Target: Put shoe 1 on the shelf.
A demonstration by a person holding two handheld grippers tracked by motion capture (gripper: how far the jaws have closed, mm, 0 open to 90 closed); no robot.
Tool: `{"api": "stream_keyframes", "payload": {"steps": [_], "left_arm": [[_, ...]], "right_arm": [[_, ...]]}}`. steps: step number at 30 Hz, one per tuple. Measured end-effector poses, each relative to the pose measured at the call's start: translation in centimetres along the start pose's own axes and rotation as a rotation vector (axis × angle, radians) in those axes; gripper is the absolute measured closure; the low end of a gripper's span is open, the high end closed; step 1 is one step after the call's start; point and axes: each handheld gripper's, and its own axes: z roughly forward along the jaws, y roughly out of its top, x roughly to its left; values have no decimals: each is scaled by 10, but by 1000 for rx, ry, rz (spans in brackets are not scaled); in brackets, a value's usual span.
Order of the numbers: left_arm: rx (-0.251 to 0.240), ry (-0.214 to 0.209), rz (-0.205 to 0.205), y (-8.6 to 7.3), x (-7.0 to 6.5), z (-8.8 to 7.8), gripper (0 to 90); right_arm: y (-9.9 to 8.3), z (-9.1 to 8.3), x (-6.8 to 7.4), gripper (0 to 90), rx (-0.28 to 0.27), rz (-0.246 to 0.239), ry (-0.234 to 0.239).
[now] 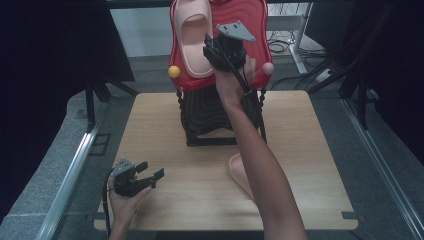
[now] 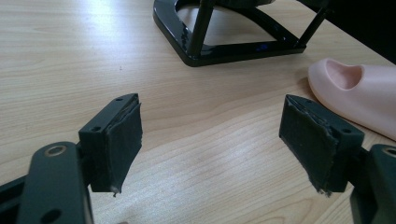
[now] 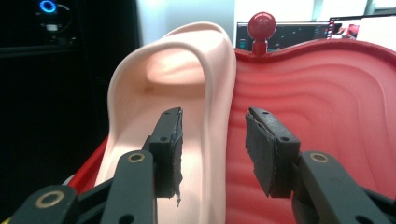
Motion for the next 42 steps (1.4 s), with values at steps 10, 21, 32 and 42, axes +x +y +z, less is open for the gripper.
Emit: {"api": "stream_keyframes", "payload": {"steps": [10, 21, 32, 42], "left_arm": [[-9, 15, -13, 0, 4, -2, 216], [0, 3, -6, -1, 0, 1, 218], [9, -1, 0, -2, -2, 4, 218], [7, 3, 1, -2, -3, 3, 218]], "right_arm": [[-20, -31, -8, 565, 28, 14, 61], [-50, -73, -9, 566, 31, -5, 131], [-91, -112, -20, 566, 86, 5, 201], [-124, -140, -42, 566, 140, 10, 222]]}}
